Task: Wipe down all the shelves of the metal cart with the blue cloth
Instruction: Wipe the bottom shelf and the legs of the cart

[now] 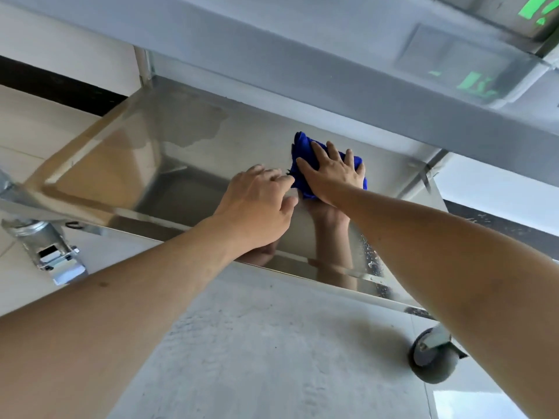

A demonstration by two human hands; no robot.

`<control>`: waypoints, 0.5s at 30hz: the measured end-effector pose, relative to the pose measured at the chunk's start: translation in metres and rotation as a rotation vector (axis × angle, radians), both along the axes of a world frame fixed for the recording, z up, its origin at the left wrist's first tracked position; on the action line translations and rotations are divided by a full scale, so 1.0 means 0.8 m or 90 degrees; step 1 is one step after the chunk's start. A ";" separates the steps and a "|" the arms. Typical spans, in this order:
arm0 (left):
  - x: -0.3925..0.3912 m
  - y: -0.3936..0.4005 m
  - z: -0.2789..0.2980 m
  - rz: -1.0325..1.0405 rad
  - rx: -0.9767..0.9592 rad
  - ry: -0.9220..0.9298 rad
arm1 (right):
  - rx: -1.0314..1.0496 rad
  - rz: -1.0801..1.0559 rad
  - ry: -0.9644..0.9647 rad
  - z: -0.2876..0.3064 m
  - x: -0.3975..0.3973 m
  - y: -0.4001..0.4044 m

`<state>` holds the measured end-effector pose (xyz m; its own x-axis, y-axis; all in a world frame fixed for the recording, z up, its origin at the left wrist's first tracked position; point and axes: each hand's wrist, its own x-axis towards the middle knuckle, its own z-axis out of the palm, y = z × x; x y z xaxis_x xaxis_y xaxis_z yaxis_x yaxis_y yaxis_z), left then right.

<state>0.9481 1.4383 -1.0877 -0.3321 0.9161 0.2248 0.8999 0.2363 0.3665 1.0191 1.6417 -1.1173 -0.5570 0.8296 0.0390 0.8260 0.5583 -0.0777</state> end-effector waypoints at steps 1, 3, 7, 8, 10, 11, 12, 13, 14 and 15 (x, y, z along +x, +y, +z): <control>0.002 0.004 0.000 -0.003 -0.018 0.002 | -0.003 -0.006 -0.003 0.002 -0.005 0.008; 0.005 0.012 0.002 -0.009 -0.049 0.010 | -0.026 -0.015 -0.011 0.007 -0.013 0.025; 0.014 0.021 0.003 -0.005 -0.070 -0.009 | -0.076 -0.003 -0.008 0.017 -0.009 0.049; 0.016 0.023 0.002 -0.004 -0.071 -0.013 | -0.082 -0.006 -0.006 0.019 -0.006 0.053; 0.019 0.025 -0.001 -0.004 -0.075 -0.014 | -0.097 -0.021 -0.003 0.025 0.000 0.057; 0.020 0.025 -0.003 -0.005 -0.079 -0.013 | -0.111 -0.031 -0.001 0.028 0.003 0.059; 0.021 0.024 -0.005 -0.008 -0.084 -0.011 | -0.127 -0.043 0.000 0.031 0.008 0.061; 0.022 0.023 -0.007 -0.010 -0.088 -0.007 | -0.143 -0.054 -0.002 0.035 0.013 0.063; 0.021 0.021 -0.008 -0.011 -0.089 -0.003 | -0.154 -0.063 -0.006 0.037 0.017 0.064; 0.021 0.019 -0.009 -0.012 -0.088 -0.002 | -0.157 -0.072 -0.007 0.037 0.021 0.063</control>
<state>0.9647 1.4539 -1.0947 -0.3146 0.9445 0.0946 0.9039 0.2676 0.3336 1.0362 1.6924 -1.0877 -0.4594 0.8702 -0.1780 0.8837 0.4275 -0.1905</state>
